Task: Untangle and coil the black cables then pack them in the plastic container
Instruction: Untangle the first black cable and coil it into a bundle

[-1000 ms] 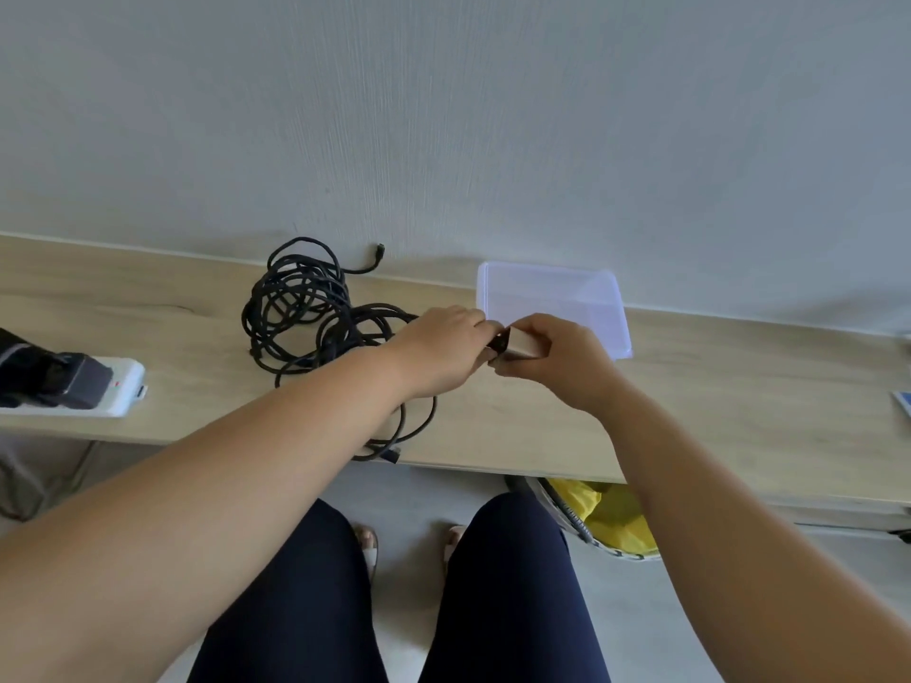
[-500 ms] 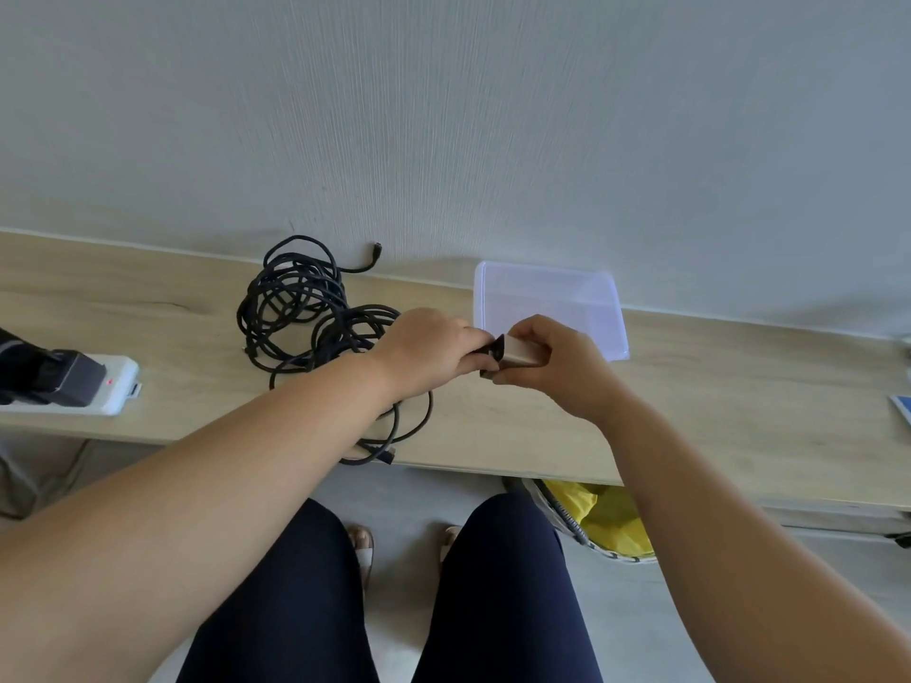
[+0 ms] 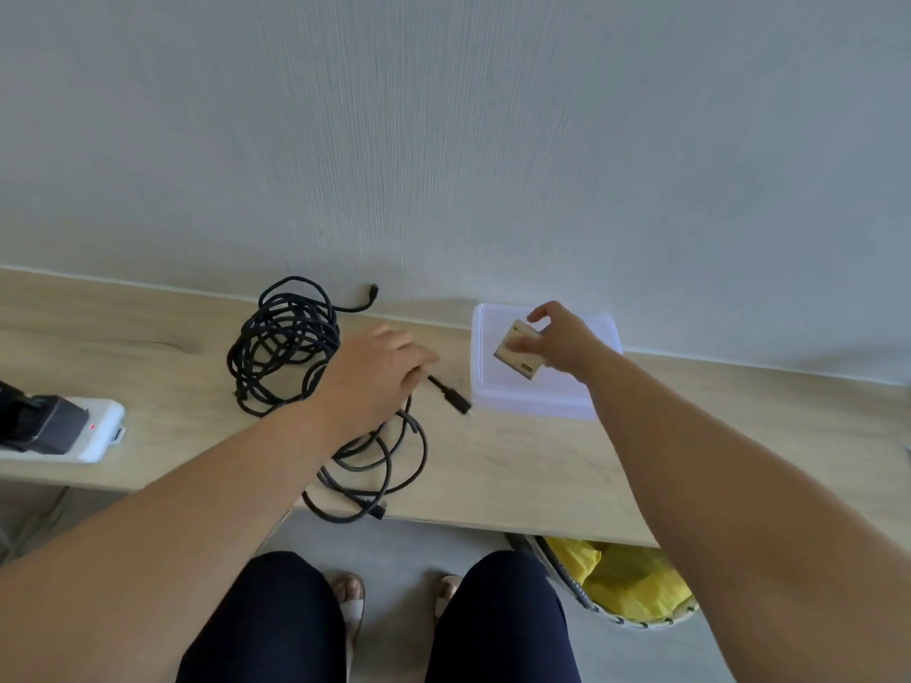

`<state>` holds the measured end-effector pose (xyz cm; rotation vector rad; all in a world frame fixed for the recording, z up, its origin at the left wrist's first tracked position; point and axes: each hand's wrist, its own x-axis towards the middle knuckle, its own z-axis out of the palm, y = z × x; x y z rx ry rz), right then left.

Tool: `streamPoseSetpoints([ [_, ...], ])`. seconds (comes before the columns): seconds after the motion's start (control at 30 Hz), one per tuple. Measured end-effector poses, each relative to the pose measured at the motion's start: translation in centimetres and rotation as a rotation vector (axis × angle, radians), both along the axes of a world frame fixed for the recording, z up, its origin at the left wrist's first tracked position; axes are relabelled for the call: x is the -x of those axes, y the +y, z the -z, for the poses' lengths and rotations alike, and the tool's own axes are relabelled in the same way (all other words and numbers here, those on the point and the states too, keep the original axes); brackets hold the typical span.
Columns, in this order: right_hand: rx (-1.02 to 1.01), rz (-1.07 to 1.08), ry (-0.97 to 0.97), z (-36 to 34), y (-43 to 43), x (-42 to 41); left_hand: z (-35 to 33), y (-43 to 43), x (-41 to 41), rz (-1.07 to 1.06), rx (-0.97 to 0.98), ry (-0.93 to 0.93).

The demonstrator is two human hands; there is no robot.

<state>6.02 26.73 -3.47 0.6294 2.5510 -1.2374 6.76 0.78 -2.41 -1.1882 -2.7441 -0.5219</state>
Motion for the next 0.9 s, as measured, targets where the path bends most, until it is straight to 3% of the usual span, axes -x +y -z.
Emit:
streamPoseSetpoints([
  [0.3, -0.419, -0.312, -0.037, 3.8, 0.1, 5.3, 2.0, -1.5, 0.7, -0.048, 0.032, -0.096],
  [0.53, -0.448, -0.101, 0.045, 3.6, -1.9, 3.7, 2.9, -2.1, 1.0, -0.025, -0.008, -0.067],
  [0.67, -0.202, -0.100, 0.344, 3.6, -7.1, -0.7, 2.6, -3.3, 0.8, -0.083, -0.144, -0.082],
  [0.77, 0.074, -0.175, 0.236, 3.6, -11.3, -2.9, 2.7, -4.6, 0.1, -0.290, -0.240, -0.162],
  [0.9, 0.232, -0.136, 0.105, 3.9, -13.1, -3.7, 2.9, -6.1, -1.4, -0.608, -0.344, -0.504],
])
